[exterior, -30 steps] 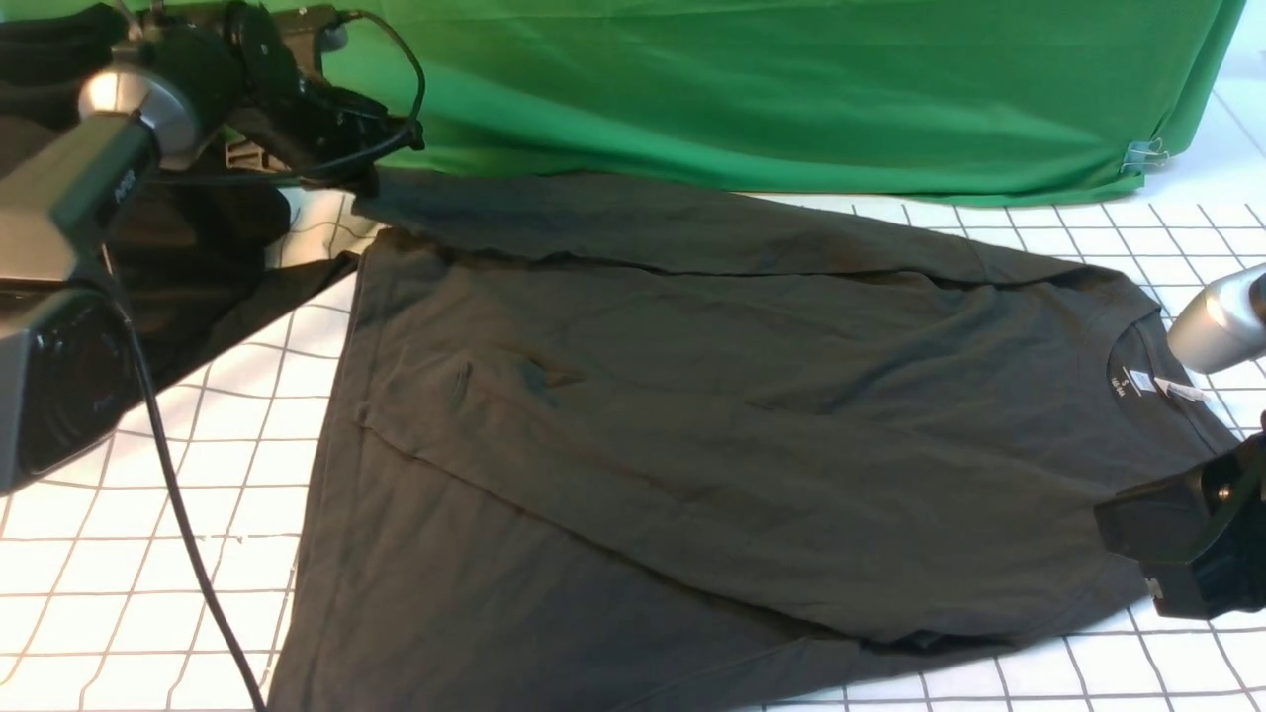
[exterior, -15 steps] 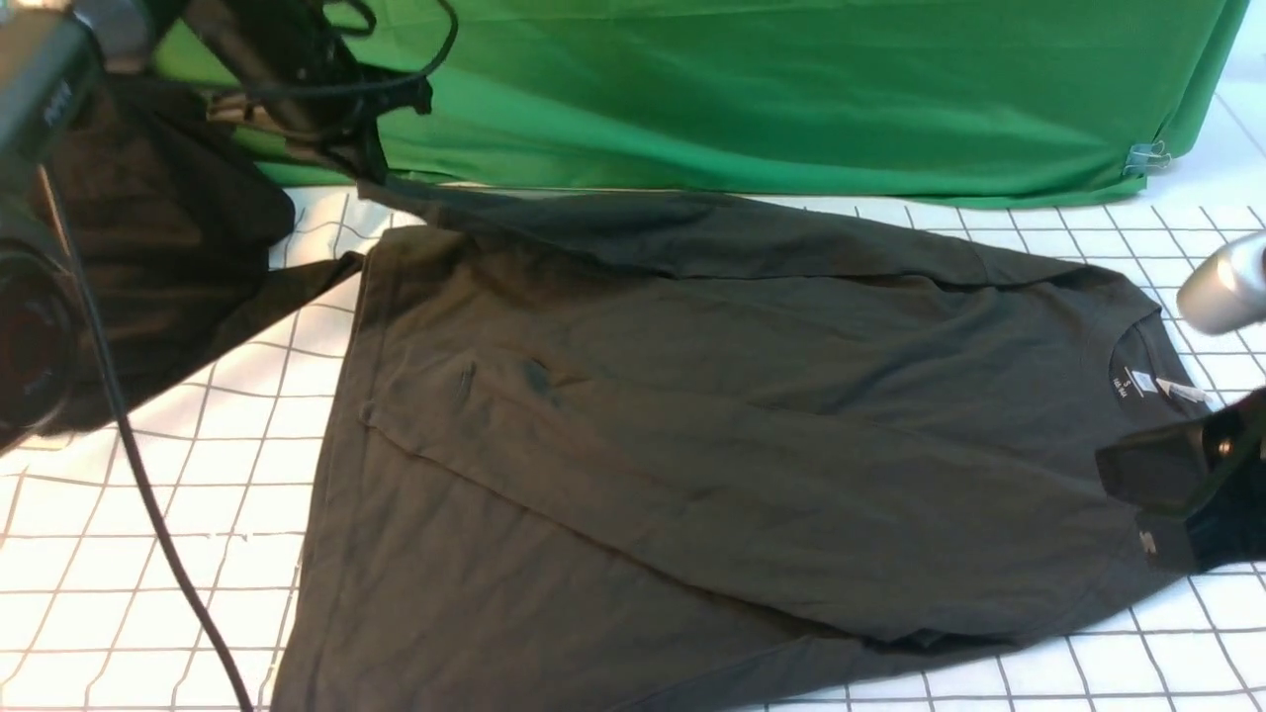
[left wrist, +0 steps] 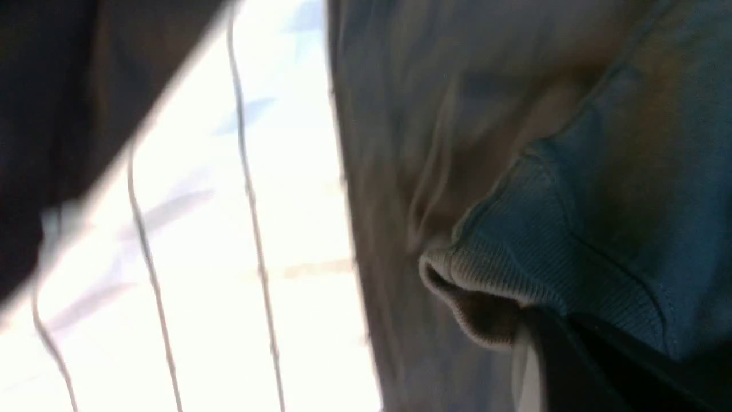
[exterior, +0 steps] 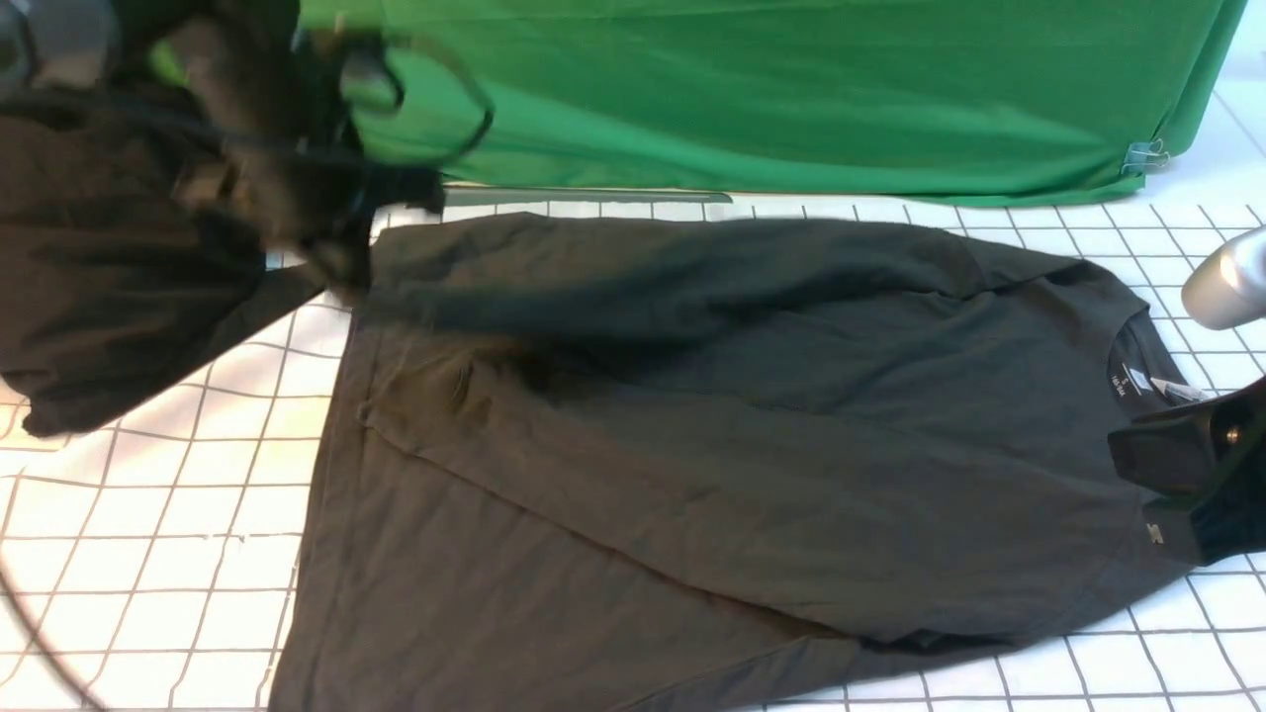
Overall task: Fold a long-sleeved shirt over a white checkered tablecloth.
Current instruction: 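Fold the left side of the dark shirt inward over its body with the left gripper, then grasp the near edge of the shirt at its hem and shoulder corners, then fold the black garment in half by bringing its near edge over to the far edge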
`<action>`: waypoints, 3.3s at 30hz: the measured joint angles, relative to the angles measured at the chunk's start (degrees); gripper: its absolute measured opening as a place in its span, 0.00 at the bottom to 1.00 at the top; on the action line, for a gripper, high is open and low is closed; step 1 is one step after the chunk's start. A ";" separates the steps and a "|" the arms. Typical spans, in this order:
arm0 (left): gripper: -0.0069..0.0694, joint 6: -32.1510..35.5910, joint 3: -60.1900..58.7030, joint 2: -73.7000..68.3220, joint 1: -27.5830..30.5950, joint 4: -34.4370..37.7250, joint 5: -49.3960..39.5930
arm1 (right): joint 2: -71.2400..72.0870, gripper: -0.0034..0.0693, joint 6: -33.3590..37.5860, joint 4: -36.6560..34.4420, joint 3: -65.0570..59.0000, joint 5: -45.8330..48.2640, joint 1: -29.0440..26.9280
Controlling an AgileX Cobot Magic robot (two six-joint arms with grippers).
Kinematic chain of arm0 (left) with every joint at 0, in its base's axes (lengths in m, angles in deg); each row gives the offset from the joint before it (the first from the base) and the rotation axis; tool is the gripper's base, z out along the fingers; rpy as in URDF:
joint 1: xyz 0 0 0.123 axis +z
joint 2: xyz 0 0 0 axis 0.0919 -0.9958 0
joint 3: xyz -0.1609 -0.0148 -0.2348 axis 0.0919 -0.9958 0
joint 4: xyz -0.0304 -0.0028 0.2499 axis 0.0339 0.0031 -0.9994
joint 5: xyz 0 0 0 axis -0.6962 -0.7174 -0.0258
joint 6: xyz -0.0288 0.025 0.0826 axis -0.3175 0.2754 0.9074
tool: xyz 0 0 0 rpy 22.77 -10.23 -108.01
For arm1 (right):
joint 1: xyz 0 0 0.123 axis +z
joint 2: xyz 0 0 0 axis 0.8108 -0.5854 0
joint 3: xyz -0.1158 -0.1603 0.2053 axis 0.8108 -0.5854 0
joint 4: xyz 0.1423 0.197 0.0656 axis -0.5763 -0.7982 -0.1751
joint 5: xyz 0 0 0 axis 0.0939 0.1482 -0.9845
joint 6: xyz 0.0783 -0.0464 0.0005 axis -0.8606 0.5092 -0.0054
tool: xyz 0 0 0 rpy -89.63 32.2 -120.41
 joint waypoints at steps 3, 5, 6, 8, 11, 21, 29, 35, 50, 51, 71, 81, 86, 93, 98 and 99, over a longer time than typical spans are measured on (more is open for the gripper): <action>0.11 -2.15 -6.58 1.73 0.00 -0.65 2.82 | 0.00 0.19 0.00 0.06 0.00 0.00 0.00; 0.11 -3.26 -9.74 2.20 0.00 -0.71 4.91 | 0.00 0.19 0.00 0.06 0.00 0.00 0.00; 0.11 -3.37 -11.03 2.34 0.00 -0.52 5.62 | 0.00 0.19 0.00 0.06 0.00 0.00 0.00; 0.11 -3.48 -13.45 2.33 0.00 0.51 7.35 | 0.00 0.19 0.05 0.06 0.00 0.00 0.00; 0.11 -3.62 -15.85 2.33 0.00 3.31 9.02 | 0.00 0.19 0.04 0.06 0.00 0.00 0.00; 0.15 -4.38 -20.82 2.47 -0.69 3.54 10.85 | -0.01 0.20 0.04 0.06 0.00 -0.05 0.00; 0.60 -3.16 -21.48 3.02 -2.38 2.12 5.07 | -0.06 0.21 -0.18 0.06 0.00 -0.50 0.00; 0.73 -5.59 -27.12 10.19 -4.16 0.32 0.69 | -1.02 0.21 -2.92 0.06 0.00 -0.39 0.00; 0.73 -20.92 -57.56 22.25 -12.58 0.92 21.92 | -6.55 0.22 -3.15 0.06 0.00 -0.03 0.00; 0.74 -21.09 -57.61 22.25 -12.58 0.83 22.03 | -6.54 0.22 -2.99 0.06 0.07 0.32 0.00; 0.11 -12.92 -57.99 28.79 -12.70 1.58 20.47 | -25.87 0.49 9.23 0.61 11.38 24.70 2.68; 0.11 -12.35 -57.99 37.69 -12.70 -0.16 16.52 | -40.09 0.69 7.59 2.89 11.41 16.53 4.53; 0.11 -12.35 -57.99 37.72 -12.70 -0.86 16.52 | -45.62 0.73 7.16 4.38 11.41 14.30 4.53; 0.11 -12.35 -57.99 37.72 -12.70 -1.11 16.95 | -47.59 0.44 4.27 8.51 11.62 12.43 4.57; 0.11 -12.09 -57.99 40.30 -12.70 0.84 14.56 | -45.14 0.09 3.67 8.62 11.54 15.47 4.57; 0.11 -11.97 -57.99 41.58 -12.70 1.40 13.40 | -43.92 0.08 3.45 8.55 11.39 16.77 4.57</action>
